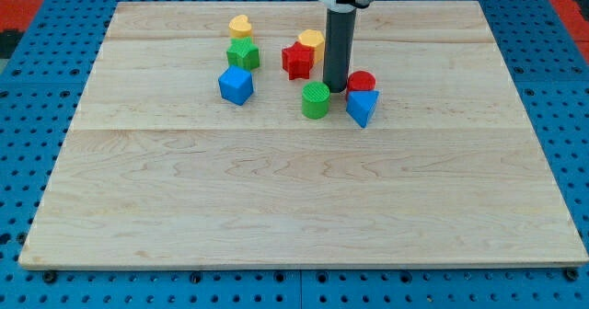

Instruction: Move the blue triangle towards center right

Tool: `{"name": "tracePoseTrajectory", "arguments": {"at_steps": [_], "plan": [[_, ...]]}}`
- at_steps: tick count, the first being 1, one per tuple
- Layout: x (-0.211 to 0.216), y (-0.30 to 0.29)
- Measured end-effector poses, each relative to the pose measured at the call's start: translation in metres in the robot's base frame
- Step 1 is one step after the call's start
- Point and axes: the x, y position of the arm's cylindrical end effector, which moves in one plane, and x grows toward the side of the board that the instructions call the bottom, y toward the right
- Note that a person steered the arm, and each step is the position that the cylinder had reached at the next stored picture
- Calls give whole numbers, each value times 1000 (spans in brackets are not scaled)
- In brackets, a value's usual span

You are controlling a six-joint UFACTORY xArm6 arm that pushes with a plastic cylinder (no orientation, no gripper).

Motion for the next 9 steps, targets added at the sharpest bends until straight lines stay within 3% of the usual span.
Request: {"name": "tracePoseTrajectory", "arguments": {"at_steps": [4, 9], "plan": [[-2, 25], [37, 20]]}}
